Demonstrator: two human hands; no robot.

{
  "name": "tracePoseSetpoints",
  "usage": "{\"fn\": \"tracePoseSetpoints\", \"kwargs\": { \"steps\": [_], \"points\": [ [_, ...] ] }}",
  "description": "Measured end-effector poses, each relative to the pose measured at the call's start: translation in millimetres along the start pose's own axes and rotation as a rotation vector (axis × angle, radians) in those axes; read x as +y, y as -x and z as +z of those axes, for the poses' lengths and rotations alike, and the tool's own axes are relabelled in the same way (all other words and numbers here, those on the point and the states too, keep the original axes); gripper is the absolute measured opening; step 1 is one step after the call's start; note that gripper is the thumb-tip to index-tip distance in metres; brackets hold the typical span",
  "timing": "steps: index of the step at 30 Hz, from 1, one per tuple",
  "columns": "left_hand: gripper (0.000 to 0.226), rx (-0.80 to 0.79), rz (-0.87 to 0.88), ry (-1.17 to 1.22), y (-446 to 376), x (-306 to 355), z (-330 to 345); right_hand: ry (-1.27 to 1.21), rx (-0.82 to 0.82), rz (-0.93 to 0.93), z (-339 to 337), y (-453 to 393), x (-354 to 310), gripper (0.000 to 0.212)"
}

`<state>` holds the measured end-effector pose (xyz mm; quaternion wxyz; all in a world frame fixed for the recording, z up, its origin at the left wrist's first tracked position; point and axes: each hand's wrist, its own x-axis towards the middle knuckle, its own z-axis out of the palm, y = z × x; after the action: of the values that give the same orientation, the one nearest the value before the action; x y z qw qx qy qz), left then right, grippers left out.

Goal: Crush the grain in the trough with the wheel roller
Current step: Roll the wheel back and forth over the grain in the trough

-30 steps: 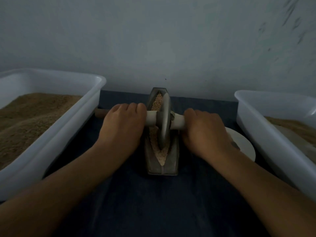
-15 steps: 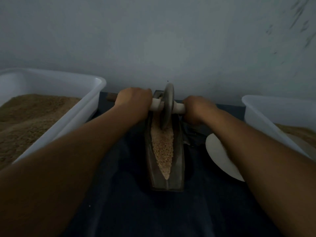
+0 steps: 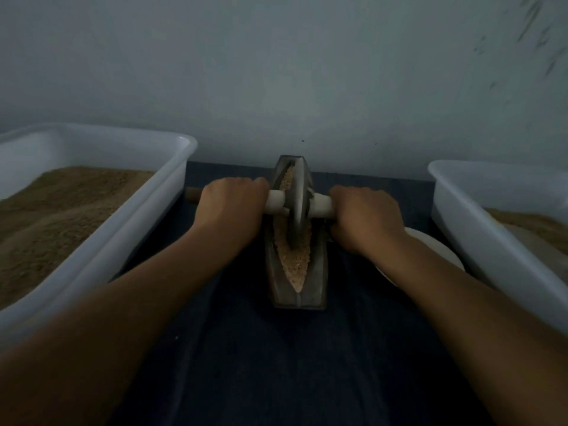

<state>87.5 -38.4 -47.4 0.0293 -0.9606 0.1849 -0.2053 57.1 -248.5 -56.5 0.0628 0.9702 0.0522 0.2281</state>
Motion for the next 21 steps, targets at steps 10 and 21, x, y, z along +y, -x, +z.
{"fn": "tracePoseSetpoints", "kwargs": {
  "steps": [10, 21],
  "points": [
    [0.026, 0.062, 0.039, -0.071, 47.8, 4.8, -31.9, -0.093, 0.104, -0.040, -28.9, 51.2, -7.0, 0.028],
    [0.033, 0.127, -0.012, -0.037, 50.0, 8.6, -8.2, -0.047, 0.188, -0.096, -12.4, 35.4, -5.7, 0.023]
  ]
}}
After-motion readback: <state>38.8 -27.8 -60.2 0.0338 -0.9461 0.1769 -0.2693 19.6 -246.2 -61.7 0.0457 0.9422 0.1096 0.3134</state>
